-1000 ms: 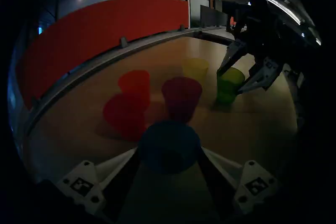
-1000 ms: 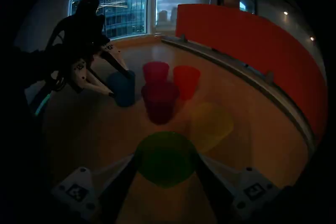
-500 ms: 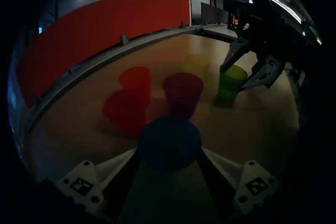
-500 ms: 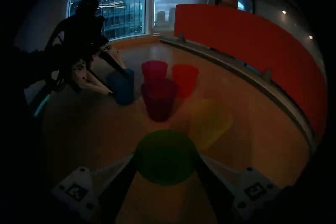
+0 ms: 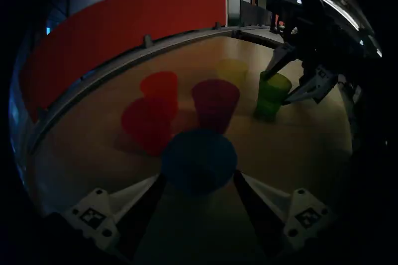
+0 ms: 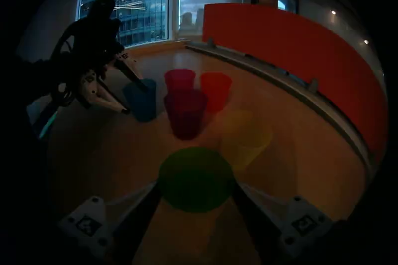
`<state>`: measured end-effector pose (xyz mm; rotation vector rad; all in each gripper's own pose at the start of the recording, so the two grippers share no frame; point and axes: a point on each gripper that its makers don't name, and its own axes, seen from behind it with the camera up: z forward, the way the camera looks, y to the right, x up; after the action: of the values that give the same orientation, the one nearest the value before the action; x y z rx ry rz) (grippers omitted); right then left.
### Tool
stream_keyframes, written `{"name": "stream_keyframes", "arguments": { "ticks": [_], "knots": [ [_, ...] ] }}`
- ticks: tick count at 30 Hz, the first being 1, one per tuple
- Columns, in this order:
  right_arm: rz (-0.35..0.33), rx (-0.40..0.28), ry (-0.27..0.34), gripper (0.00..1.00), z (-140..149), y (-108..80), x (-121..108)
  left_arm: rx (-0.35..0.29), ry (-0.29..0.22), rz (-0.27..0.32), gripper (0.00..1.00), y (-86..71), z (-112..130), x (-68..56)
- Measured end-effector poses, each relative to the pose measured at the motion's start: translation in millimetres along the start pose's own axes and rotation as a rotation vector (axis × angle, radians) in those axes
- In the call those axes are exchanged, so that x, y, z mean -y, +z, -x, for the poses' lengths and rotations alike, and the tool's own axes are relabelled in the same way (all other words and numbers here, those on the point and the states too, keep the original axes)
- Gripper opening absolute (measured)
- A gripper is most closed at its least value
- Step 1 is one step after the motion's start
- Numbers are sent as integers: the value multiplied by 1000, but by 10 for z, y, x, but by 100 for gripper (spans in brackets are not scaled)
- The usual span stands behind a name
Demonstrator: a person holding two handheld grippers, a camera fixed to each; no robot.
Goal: Pour water
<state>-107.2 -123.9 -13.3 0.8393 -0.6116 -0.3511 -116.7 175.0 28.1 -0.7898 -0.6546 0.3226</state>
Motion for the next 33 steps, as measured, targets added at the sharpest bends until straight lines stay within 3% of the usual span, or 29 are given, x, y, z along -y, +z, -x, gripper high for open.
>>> {"name": "stream_keyframes", "arguments": {
  "ticks": [8, 17, 27, 33],
  "knots": [
    [29, 5, 11, 99, 111, -173, -18, 0, -16, -16, 100, -132, 94, 8],
    [78, -6, 22, 100, 195, -454, -57, -18, -49, -61, 100, -396, 150, 49],
    [151, -47, 59, 100, 211, -739, -155, -54, -93, -137, 100, -658, 185, 163],
    [205, -102, 86, 100, 67, -890, -271, -120, -120, -204, 100, -827, 68, 290]
  ]
}}
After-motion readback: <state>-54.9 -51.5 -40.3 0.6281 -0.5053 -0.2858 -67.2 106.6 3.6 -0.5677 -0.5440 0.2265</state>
